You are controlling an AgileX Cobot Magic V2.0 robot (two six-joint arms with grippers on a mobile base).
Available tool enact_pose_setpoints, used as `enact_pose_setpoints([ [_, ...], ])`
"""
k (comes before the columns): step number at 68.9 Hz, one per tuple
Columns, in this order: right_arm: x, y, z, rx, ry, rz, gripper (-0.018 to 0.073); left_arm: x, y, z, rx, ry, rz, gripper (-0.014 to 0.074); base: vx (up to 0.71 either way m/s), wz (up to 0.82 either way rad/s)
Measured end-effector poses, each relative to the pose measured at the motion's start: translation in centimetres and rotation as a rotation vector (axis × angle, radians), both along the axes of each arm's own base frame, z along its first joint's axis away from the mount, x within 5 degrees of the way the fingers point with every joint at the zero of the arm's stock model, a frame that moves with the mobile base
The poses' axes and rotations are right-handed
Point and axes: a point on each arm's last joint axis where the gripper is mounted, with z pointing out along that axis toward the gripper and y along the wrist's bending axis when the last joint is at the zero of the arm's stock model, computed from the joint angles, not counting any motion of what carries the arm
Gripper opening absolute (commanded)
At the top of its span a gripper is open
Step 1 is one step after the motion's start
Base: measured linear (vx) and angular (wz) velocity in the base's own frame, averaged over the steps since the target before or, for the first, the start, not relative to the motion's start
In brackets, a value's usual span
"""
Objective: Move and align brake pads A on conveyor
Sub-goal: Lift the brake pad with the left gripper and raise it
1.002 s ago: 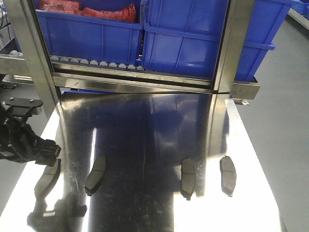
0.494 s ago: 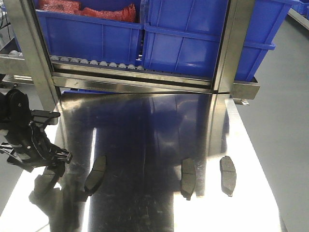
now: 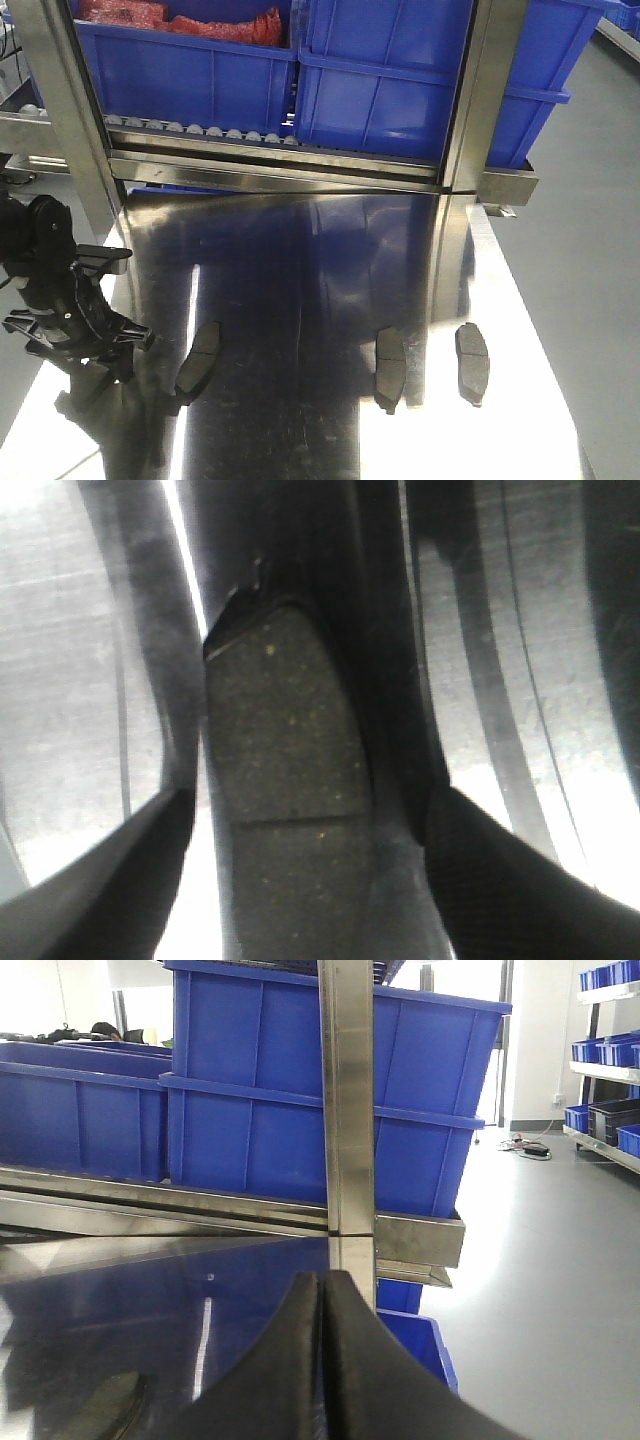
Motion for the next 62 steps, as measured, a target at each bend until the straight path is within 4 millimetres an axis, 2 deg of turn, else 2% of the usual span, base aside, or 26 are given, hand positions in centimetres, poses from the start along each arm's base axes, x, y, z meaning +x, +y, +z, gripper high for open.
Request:
enact_pose_setpoints([
  [7,0.0,0.0,0.0,0.000,0.000,0.000,-0.0012,0.0,0.0,0.0,-0.002,-0.002,0.001,0.0283,0.00,0.00],
  [20,0.0,0.0,0.0,0.000,0.000,0.000,-0.0012,0.1,-0.1,0.0,-0.006,-0.008,0.005,-0.0005,0.00,0.00],
  [32,0.0,0.0,0.0,0.000,0.000,0.000,-0.0012,0.0,-0.1,0.5,-0.010,-0.024,0.007,-0.0008,0.00,0.00],
  [41,0.0,0.0,0.0,0.000,0.000,0.000,-0.0012,-0.9,0.0,2.5,-0.025,-0.118,0.012,-0.0008,0.00,0.00],
  [51,0.0,0.0,0.0,0.000,0.000,0.000,-0.0012,-3.5,0.3,5.6,-0.053,-0.265,0.027,-0.0007,0.00,0.00],
  [62,0.0,0.0,0.0,0.000,0.000,0.000,-0.0012,-7.6,0.8,8.5,-0.076,-0.418,0.035,-0.0007,0.00,0.00],
])
